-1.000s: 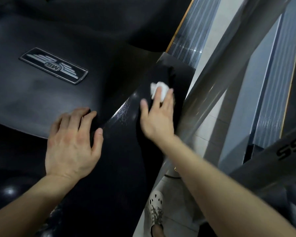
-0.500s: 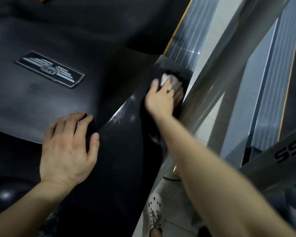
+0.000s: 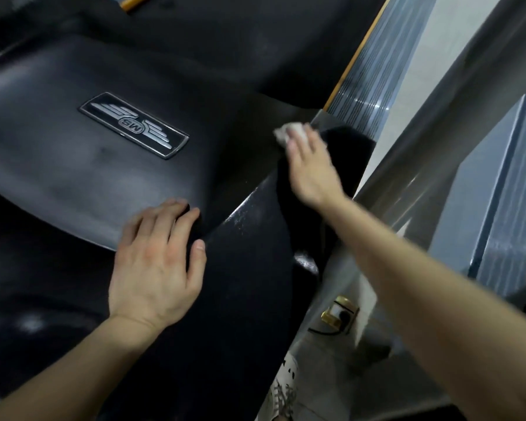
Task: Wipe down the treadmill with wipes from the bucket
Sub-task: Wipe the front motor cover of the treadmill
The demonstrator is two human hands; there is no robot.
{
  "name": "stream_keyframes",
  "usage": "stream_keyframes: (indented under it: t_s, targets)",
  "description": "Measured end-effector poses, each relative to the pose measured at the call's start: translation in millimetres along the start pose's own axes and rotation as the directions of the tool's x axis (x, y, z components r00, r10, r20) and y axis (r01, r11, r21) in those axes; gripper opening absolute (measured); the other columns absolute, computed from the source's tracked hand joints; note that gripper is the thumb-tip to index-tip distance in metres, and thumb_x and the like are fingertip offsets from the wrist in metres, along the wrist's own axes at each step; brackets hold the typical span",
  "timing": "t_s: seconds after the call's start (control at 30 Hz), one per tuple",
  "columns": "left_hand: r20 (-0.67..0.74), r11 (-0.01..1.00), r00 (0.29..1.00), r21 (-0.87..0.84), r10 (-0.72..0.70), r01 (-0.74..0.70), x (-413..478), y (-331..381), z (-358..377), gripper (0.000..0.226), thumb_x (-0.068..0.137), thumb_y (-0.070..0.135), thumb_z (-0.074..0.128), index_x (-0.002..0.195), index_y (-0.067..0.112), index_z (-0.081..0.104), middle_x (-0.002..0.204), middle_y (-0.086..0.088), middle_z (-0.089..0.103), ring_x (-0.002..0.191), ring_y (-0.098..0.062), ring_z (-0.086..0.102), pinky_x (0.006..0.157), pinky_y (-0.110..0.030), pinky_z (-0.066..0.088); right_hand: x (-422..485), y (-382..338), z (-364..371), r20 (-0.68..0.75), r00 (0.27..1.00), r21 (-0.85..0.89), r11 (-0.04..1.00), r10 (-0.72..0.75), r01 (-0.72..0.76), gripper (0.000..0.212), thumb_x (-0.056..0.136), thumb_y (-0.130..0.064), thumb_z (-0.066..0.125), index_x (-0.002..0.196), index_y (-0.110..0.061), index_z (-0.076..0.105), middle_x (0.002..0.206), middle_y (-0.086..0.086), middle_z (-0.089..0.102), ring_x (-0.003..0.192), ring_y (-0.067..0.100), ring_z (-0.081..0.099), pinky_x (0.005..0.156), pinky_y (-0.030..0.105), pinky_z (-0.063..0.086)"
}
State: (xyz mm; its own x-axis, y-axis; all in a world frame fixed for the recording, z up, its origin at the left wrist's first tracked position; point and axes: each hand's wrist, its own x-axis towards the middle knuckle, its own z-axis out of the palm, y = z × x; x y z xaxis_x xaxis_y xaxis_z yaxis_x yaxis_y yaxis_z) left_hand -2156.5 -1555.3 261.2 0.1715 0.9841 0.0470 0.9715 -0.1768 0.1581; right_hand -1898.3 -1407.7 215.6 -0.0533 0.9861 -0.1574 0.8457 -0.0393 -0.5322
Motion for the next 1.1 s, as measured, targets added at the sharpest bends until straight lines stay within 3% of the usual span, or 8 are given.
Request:
stream_keyframes:
  t_s: [0.13,0.3,0.43,0.53,0.6,0.8,0.97,1.1]
  targets:
    - [-0.014,1.0,1.0,0.007,-0.002,0.002,1,1,0,0.048,0.102,0.032,0.048,0.139,0.007,0.064,0.146,-0.011,0.06,0.134,-0.032,0.056,0.12,-0.051,0.035,89,1,-35,0.091,0.989,-0.156,0.982,0.12,-0.105,0.054,0.116,-0.032,0.02,0.159,-0.007,0.041,0.168,0.021,0.033,0.157,0.037,0.026,0.128,0.045,0.019]
    - [-0.021,0.999,1.0,-0.047,-0.018,0.017,-2,0,1,0.046,0.103,0.027,0.045,0.14,0.006,0.063,0.148,-0.012,0.06,0.141,-0.031,0.053,0.121,-0.054,0.035,-33,-46,-4,0.103,0.866,-0.187,0.846,-0.489,0.499,0.043,0.114,-0.026,0.032,0.145,-0.013,0.06,0.151,0.011,0.055,0.135,0.035,0.046,0.12,0.047,0.03]
    - [-0.054,0.994,0.996,-0.095,-0.064,0.059,-1,1,0,0.044,0.098,0.021,0.05,0.137,0.003,0.062,0.144,-0.015,0.06,0.136,-0.034,0.054,0.118,-0.054,0.039,-60,-42,-17,0.263,0.709,-0.059,0.722,-0.655,0.689,0.045,0.116,-0.033,0.03,0.154,-0.027,0.054,0.164,-0.005,0.045,0.152,0.02,0.036,0.13,0.036,0.02]
    - [-0.078,0.992,0.994,-0.107,-0.075,0.066,-2,2,-1,0.042,0.097,0.02,0.053,0.135,0.004,0.062,0.141,-0.015,0.06,0.134,-0.033,0.053,0.119,-0.053,0.038,11,-26,-26,0.097,0.955,-0.199,0.935,-0.28,0.294,0.057,0.112,-0.042,0.017,0.153,-0.026,0.054,0.163,0.004,0.046,0.151,0.03,0.035,0.13,0.038,0.016]
    - [-0.101,0.991,0.993,-0.124,-0.061,0.048,-2,1,0,0.042,0.096,0.017,0.054,0.134,0.003,0.062,0.14,-0.016,0.06,0.134,-0.034,0.053,0.119,-0.053,0.038,-1,-49,-8,0.033,0.98,-0.274,0.941,-0.198,0.199,0.057,0.111,-0.037,0.02,0.153,-0.016,0.053,0.159,0.012,0.048,0.146,0.04,0.039,0.127,0.048,0.021]
    - [-0.216,0.974,0.972,-0.221,-0.091,0.043,-8,-3,0,0.038,0.091,0.009,0.054,0.127,0.0,0.061,0.123,-0.019,0.06,0.115,-0.036,0.053,0.11,-0.051,0.042,-103,-76,6,0.212,0.679,-0.047,0.687,-0.702,0.725,0.046,0.114,-0.028,0.036,0.156,-0.016,0.051,0.161,0.006,0.046,0.15,0.027,0.039,0.13,0.043,0.021]
    - [-0.329,0.933,0.92,-0.347,-0.213,0.092,-24,-10,-21,0.035,0.087,-0.001,0.061,0.122,0.004,0.065,0.119,-0.016,0.06,0.113,-0.033,0.056,0.107,-0.043,0.043,-80,-88,11,-0.022,0.933,-0.146,0.924,-0.36,0.354,0.043,0.117,-0.028,0.03,0.15,-0.02,0.055,0.156,0.006,0.05,0.145,0.036,0.04,0.13,0.038,0.018]
    - [-0.295,0.879,0.863,-0.381,-0.41,0.287,-88,-67,-48,0.042,0.087,0.004,0.058,0.129,0.009,0.061,0.129,-0.01,0.054,0.123,-0.034,0.055,0.111,-0.049,0.045,-198,-146,52,0.228,0.645,-0.01,0.661,-0.73,0.751,0.053,0.112,-0.035,0.043,0.162,-0.016,0.041,0.17,0.008,0.032,0.158,0.035,0.024,0.132,0.049,0.013]
